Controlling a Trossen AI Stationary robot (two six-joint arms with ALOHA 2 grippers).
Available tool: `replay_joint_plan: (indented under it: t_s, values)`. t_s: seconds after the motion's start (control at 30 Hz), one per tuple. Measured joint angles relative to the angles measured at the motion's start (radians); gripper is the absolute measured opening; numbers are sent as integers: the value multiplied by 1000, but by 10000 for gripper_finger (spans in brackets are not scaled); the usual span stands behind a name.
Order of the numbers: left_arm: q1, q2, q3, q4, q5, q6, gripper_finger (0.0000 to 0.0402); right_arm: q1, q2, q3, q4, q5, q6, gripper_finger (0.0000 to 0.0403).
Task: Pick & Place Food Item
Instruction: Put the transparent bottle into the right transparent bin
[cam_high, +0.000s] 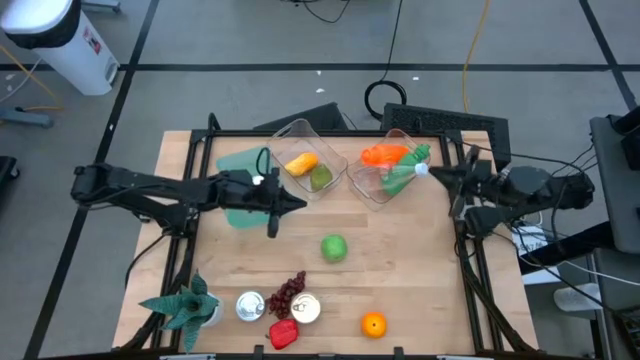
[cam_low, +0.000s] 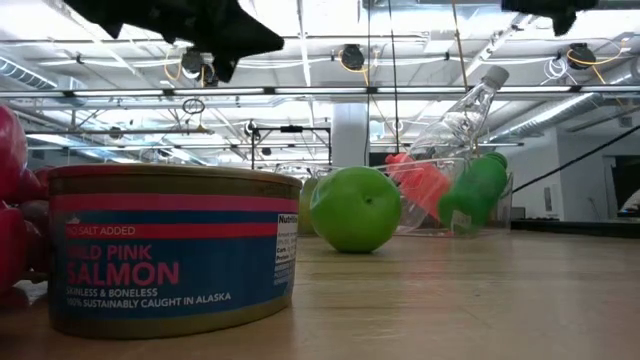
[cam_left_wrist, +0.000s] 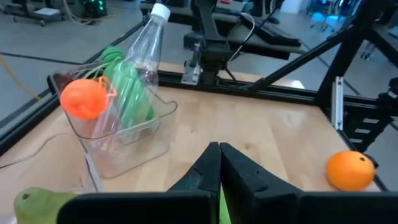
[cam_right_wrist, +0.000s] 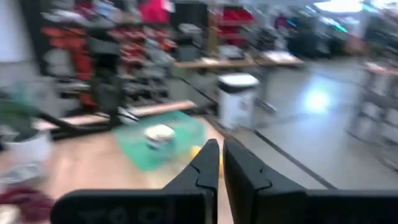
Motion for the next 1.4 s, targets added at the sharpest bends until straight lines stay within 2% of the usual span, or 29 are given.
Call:
replay_joint_plan:
  t_s: [0.13,0.27,0.43,0.5,0.67,0.8,0.93,1.1,1.23,1.4]
  values:
    - [2,61,35,-6,0,1,6,0,-14,6,-137,139,90,20]
    - [6,87,59,-5,0,6,22,0,-14,7,-317,222,226,51]
    - [16,86,63,2,1,5,25,0,-21,5,-498,220,489,134]
    - [20,83,63,3,1,5,26,0,-21,-10,-508,209,577,175]
    - [21,83,63,6,1,3,26,0,-5,-63,-462,168,632,270]
    - [21,83,63,6,1,-3,26,0,19,-103,-459,146,661,302]
    - [21,83,63,6,1,-16,26,0,21,-117,-447,148,654,301]
    - [21,83,63,5,1,-19,26,0,18,-118,-373,170,554,294]
    - [30,83,63,3,3,-32,21,0,19,-118,-232,170,410,293]
    - [77,96,63,0,59,-54,5,0,41,-112,-8,139,213,293]
